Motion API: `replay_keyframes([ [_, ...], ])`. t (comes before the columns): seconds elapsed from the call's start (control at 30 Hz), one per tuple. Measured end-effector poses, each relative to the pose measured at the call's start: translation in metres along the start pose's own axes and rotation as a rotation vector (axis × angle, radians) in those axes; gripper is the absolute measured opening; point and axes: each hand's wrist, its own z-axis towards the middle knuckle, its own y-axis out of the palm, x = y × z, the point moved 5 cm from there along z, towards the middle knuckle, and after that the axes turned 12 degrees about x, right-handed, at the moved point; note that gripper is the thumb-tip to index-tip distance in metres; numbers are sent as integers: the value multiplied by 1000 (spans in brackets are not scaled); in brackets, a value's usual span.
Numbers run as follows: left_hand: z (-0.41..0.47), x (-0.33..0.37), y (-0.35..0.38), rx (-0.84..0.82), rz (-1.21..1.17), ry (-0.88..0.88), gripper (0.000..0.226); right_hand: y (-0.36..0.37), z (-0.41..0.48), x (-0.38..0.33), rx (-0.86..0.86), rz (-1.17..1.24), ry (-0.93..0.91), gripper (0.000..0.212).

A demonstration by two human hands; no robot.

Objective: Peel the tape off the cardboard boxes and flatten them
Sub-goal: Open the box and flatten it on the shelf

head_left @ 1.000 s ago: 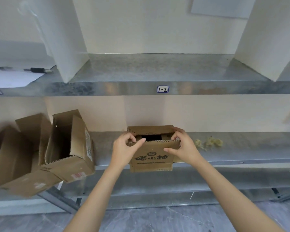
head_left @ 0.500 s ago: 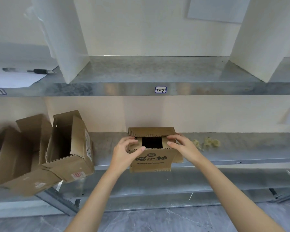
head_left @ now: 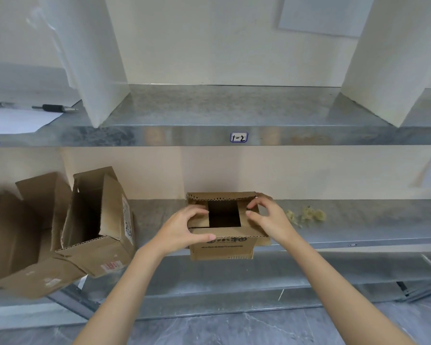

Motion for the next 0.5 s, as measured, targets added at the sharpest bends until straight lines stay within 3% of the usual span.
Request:
replay_keyframes([
  [0.2,5,-4,2,-75,125,11,110,4,1,-4,-27,-43,-36,52],
  [0.5,21,5,6,-233,370,120,95,26,7,-4,-136,-429,-205,49],
])
